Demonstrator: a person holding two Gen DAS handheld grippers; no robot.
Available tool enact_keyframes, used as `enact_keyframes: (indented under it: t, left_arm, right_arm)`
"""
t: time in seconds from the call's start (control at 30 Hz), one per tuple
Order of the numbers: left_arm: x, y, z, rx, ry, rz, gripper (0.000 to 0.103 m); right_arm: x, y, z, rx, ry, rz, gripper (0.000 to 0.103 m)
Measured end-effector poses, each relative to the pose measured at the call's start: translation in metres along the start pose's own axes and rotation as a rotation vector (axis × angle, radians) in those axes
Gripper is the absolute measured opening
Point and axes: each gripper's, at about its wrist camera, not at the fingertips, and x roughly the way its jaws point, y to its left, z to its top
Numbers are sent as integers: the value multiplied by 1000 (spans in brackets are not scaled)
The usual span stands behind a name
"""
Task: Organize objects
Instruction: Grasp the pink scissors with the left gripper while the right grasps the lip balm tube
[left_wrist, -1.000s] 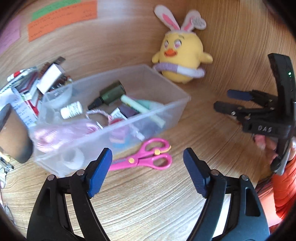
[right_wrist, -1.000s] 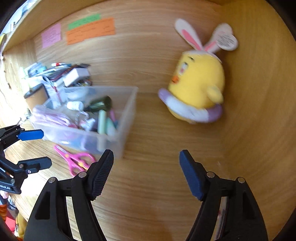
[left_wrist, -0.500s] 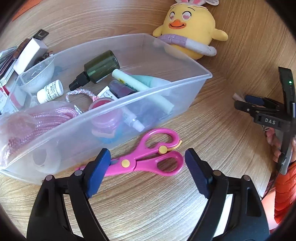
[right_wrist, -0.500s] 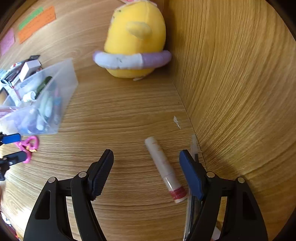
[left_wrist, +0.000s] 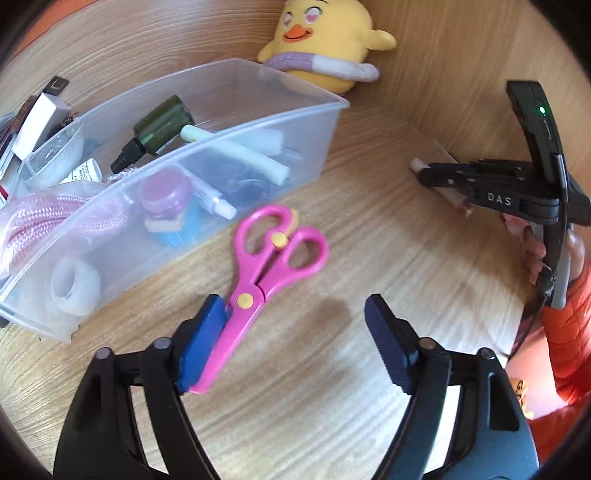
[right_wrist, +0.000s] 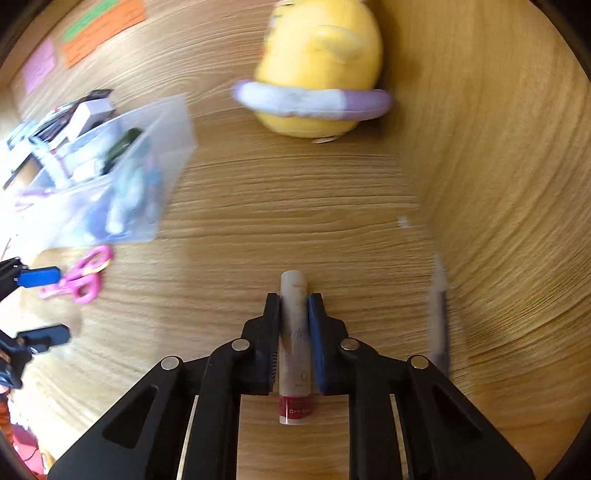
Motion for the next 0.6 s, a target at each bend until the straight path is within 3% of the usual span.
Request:
enact_keyframes:
  t: [0.2, 0.33, 0.6]
  left_arm:
    - [-10, 4, 5, 7, -37, 63, 74]
    - [8, 14, 10, -20, 4, 62, 72]
    - [9, 12, 5, -13, -36, 82, 31]
  right_arm:
    - [2, 45, -7, -64, 7, 106, 14]
    - [3, 63, -9, -81, 7, 155, 14]
    - [3, 84, -16, -139, 13, 169, 14]
